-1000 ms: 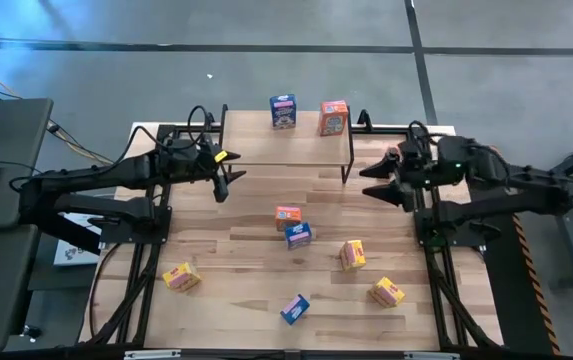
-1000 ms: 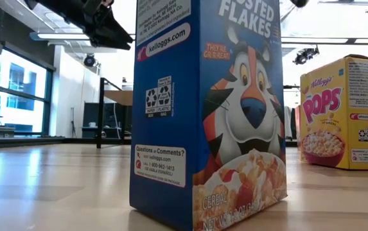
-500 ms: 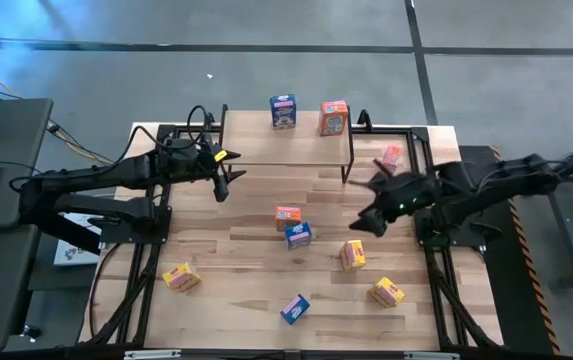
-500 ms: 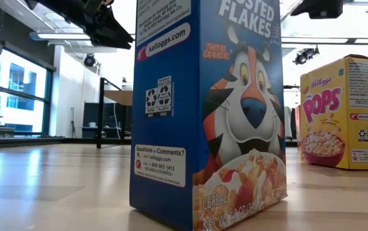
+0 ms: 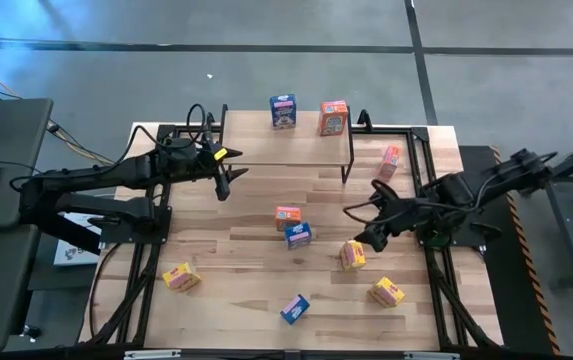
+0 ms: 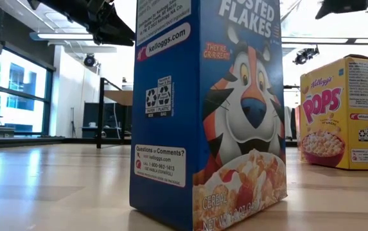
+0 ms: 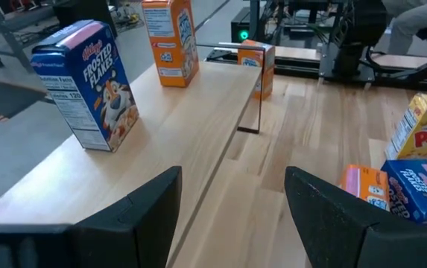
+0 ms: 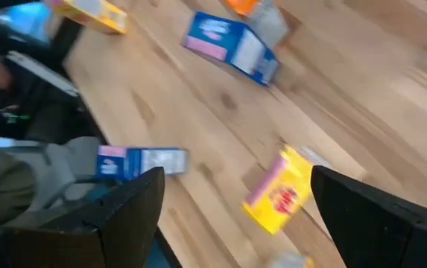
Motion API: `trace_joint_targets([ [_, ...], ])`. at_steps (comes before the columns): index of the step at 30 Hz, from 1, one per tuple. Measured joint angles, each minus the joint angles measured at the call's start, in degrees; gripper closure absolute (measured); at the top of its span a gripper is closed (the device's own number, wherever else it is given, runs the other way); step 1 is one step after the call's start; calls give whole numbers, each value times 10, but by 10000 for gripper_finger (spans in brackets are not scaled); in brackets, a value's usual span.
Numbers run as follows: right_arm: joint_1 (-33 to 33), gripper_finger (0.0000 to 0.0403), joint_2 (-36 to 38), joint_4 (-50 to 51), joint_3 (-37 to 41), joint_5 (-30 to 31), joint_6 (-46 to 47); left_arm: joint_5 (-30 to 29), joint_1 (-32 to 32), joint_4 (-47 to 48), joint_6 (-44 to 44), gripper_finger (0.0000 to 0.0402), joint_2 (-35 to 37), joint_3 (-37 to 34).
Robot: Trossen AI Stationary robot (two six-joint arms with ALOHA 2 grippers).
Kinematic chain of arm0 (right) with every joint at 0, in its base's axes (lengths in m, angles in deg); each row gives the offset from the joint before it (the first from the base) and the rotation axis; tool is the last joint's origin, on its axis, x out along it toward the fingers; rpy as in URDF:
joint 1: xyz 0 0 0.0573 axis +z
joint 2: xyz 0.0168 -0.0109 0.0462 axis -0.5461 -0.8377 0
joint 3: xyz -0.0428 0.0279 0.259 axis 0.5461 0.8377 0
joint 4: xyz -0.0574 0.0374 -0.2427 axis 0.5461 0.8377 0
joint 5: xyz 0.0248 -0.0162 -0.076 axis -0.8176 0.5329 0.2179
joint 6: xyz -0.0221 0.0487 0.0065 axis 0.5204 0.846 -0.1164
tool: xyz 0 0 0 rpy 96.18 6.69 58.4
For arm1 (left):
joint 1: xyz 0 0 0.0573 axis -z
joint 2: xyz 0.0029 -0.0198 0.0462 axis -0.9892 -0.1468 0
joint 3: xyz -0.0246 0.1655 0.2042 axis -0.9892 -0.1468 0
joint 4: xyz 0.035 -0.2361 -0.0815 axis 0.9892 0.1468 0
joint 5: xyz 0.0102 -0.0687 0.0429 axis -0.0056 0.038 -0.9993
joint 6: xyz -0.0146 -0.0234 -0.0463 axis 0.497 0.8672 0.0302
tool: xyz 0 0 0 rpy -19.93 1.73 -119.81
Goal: Stack cereal on shelf
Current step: Put the bottom right yellow cereal box on the shelf
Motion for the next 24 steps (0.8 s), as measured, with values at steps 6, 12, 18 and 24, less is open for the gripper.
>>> trace_joint_targets([
  [6, 33, 73, -38, 90, -73, -11, 80, 0, 0, -1, 0, 172, 0, 0],
  [12, 60, 73, -103, 115, -98, -108, 138, 0, 0, -3, 0, 172, 0, 0],
  [18, 83, 73, -163, 143, -97, -169, 163, 0, 0, -4, -4, 172, 0, 0],
  [24, 103, 73, -202, 146, -97, -169, 186, 0, 0, -4, -13, 172, 0, 0],
])
